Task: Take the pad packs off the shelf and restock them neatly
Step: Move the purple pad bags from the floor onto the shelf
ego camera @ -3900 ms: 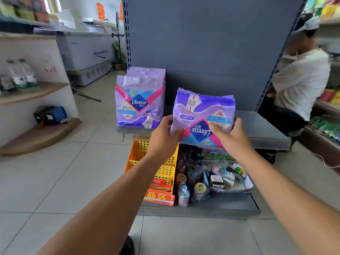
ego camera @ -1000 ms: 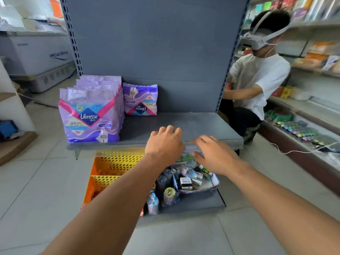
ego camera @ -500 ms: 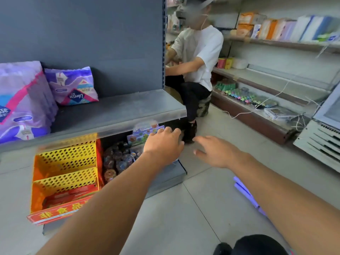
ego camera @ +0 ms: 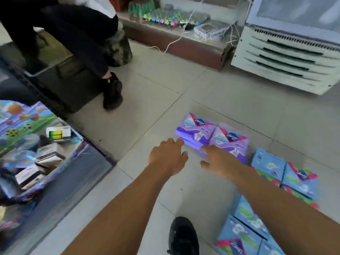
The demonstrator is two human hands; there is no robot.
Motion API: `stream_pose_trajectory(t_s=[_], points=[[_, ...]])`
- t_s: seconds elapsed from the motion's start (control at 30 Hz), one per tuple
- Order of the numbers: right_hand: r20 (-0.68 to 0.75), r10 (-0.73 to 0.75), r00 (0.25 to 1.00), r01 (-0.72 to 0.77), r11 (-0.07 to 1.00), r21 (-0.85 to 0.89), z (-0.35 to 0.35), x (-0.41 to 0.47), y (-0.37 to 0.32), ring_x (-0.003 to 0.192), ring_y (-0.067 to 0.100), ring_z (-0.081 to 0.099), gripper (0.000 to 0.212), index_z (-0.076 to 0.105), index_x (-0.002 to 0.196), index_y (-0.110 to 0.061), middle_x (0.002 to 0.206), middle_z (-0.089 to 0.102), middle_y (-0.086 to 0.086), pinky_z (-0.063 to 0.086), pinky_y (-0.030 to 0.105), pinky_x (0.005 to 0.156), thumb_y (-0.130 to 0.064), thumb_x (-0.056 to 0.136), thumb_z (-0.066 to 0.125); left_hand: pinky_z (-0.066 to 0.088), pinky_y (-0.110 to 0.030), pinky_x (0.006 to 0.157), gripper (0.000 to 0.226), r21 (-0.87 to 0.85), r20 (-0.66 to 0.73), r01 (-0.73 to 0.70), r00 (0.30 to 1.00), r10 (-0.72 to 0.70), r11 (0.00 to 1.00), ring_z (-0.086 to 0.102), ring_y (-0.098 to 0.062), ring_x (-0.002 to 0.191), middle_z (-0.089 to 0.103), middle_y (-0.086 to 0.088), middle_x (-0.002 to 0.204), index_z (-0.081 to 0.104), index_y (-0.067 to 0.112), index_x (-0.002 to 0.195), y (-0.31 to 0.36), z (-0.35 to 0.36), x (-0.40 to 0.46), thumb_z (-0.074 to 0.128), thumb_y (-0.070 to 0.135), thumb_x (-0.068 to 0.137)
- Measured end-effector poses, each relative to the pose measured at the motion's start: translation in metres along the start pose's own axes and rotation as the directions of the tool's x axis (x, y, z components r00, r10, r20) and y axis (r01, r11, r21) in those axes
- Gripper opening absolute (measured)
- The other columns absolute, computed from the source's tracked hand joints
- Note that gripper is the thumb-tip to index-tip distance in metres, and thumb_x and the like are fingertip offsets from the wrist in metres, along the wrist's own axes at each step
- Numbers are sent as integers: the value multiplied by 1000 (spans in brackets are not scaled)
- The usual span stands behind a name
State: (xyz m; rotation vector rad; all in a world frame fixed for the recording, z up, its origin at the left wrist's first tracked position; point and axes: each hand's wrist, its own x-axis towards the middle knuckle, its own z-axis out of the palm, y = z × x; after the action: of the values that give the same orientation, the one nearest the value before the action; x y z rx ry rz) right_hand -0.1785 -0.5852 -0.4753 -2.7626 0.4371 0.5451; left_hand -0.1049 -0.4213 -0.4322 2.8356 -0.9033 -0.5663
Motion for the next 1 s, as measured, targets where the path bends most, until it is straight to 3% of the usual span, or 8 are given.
stream_pose_trajectory(t_s=[0.2,0.37,0.5,0.7,0.77,0.83,0.93,1.0], points=[[-126,239,963,-246,968,-45,68,63,104,139,33,29,69,25,150,-19,154,26,11,39,46,102,-36,91,56,44,-40,92,42,-72,59,-99,993,103,992,49,-28,121,49,-6,133,41,27,136,47,89,94,42,43,97],[-162,234,959,-265,941,-208,111,90,143,149,35,7,89,2,155,-22,163,-2,11,25,49,113,-37,90,61,45,-40,88,41,-122,70,-129,988,138,984,51,-27,118,49,-5,130,42,28,135,67,128,129,43,43,97],[-270,230,935,-303,914,-269,123,98,149,143,37,28,71,25,153,-17,160,21,14,43,49,98,-13,90,58,46,-40,86,42,-111,68,-134,987,142,985,51,-26,117,50,-5,128,41,27,136,63,138,137,41,44,98],[-295,220,930,-304,910,-281,116,91,150,147,31,21,60,16,153,-8,161,19,12,39,44,101,-5,97,36,45,-39,87,41,-123,73,-76,994,86,989,51,-25,117,51,-4,129,42,26,135,47,140,133,42,44,98],[-373,207,905,-315,914,-256,112,80,150,140,32,38,62,31,149,-4,153,37,14,47,44,93,-1,90,50,47,-39,90,40,-167,67,-51,996,63,985,52,-25,117,53,-3,129,44,25,133,44,139,132,43,44,97],[-452,151,879,-276,935,-224,104,67,151,123,35,57,66,51,136,0,136,57,16,55,44,76,4,72,70,47,-39,93,40,-282,79,11,997,11,959,54,-25,116,55,-4,129,47,22,131,45,135,129,42,45,98],[-657,-42,753,-143,964,-226,86,46,139,115,32,63,60,58,131,-2,130,63,13,57,41,70,6,73,67,45,-33,90,44,-575,153,188,981,-121,797,57,-25,108,60,-6,122,56,19,120,52,108,115,40,53,98],[-721,-220,657,-36,946,-322,70,34,118,121,26,60,54,56,135,-9,135,60,6,52,37,81,-1,81,52,49,-34,87,44,-834,286,321,947,-146,450,62,-23,99,66,-3,109,62,25,102,54,76,101,39,62,94]])
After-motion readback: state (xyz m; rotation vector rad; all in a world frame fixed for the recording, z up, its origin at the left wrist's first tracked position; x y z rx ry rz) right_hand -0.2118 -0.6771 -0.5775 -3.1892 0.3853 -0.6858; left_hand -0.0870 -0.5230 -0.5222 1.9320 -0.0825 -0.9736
